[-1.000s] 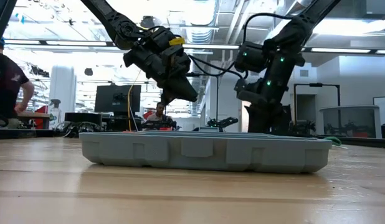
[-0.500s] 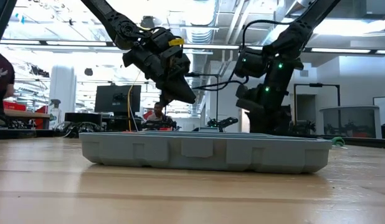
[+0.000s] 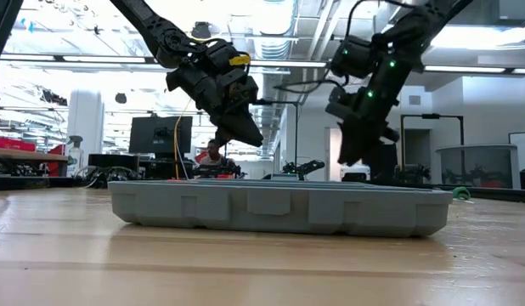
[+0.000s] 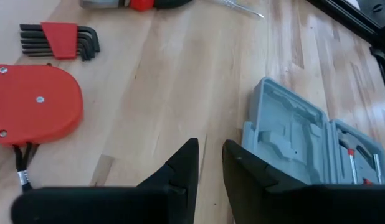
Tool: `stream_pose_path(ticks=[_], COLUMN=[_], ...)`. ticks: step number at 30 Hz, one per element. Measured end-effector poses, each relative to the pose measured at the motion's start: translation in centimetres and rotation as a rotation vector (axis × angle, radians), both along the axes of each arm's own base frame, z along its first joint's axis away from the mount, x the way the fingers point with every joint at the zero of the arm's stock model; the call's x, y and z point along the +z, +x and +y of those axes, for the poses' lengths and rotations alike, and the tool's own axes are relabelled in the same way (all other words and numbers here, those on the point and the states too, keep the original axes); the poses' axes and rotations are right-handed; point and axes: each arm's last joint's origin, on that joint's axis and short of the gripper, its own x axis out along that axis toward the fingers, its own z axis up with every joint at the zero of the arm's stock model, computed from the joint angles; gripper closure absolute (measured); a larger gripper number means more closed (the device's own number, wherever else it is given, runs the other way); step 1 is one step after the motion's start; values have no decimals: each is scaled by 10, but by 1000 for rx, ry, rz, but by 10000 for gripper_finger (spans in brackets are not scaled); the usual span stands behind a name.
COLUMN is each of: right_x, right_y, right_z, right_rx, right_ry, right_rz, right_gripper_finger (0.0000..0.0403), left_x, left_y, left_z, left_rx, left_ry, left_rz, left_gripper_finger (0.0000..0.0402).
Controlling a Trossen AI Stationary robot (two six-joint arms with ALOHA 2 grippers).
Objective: Prefit tool cases
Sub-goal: Put the orange pliers into the gray toolbox
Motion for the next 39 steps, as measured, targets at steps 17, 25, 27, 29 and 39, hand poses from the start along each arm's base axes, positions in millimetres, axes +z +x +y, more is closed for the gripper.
stream_pose_path(ticks=[17, 25, 27, 29, 39], right_x=[-52, -66, -62, -56, 17], right_y=[-4, 2, 3, 3, -5], right_z=[-21, -17, -16, -15, -4], right_rx=[-23, -57, -54, -69, 21], right_ry=[122, 161, 150, 151, 176], right_rz=[201, 218, 196, 166, -182], right_gripper_finger=[282, 338, 353, 353, 353], left_x=[0, -2, -3, -3, -4], left_y=[0, -2, -2, -2, -4], left_z=[0, -1, -1, -1, 0], left_rx=[-3, -7, -7, -7, 5], left_ry=[2, 6, 15, 16, 6], left_rz=[2, 29, 35, 36, 47], left_gripper_finger=[336, 336, 336, 336, 336])
